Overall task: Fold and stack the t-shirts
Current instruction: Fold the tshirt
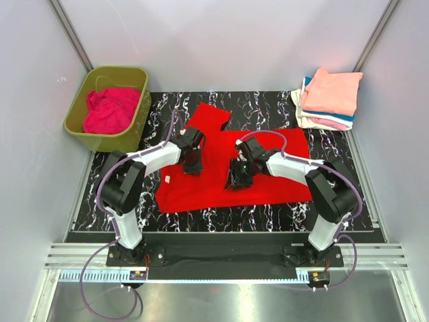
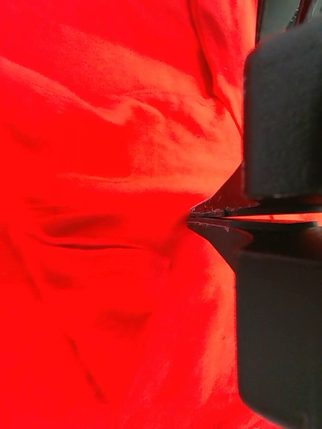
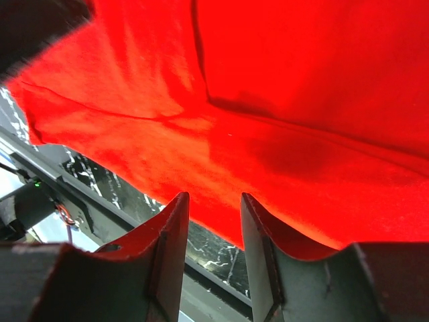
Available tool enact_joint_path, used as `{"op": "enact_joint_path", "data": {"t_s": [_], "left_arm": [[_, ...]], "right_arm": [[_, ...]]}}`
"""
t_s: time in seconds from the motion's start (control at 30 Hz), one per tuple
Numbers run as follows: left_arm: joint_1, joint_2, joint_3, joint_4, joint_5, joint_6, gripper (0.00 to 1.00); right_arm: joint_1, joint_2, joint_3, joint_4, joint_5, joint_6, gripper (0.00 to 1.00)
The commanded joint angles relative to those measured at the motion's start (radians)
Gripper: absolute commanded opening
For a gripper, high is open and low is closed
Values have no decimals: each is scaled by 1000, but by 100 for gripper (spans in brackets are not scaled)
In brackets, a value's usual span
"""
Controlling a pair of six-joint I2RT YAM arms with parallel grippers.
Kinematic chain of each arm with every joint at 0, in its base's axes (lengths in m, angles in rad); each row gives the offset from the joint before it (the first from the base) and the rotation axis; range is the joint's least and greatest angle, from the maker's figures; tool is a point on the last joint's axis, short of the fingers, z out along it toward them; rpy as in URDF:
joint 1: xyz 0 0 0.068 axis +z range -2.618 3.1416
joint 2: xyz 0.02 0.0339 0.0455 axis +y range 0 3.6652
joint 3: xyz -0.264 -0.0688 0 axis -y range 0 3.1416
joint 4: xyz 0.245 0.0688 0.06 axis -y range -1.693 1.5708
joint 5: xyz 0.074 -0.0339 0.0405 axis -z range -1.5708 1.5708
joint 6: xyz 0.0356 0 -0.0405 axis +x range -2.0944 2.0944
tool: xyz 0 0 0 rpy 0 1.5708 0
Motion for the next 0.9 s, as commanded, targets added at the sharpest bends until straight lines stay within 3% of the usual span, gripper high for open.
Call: {"op": "enact_joint_path", "data": {"t_s": [0.0, 0.37, 0.63, 0.7, 0.73, 0.83, 0.87], "left_arm": [[27, 23, 64, -13, -45, 29, 0], [136, 139, 220, -94, -78, 110, 0], [240, 270, 622, -266, -107, 181, 0], [254, 305, 725, -271, -78, 201, 6], [256, 313, 749, -263, -59, 206, 17], [265, 359, 829, -174, 42, 235, 32], [270, 379, 892, -163, 62, 239, 36]], "right_arm": [[2, -17, -33, 48, -26, -5, 43], [2, -52, -108, 44, -19, -31, 42], [2, -79, -107, 12, -27, -50, 41], [2, -109, -96, -18, -12, -60, 41], [2, -121, -88, -28, -4, -74, 43], [0, -190, -110, -42, 37, -99, 58], [2, -228, -122, -38, 62, -102, 80]]}}
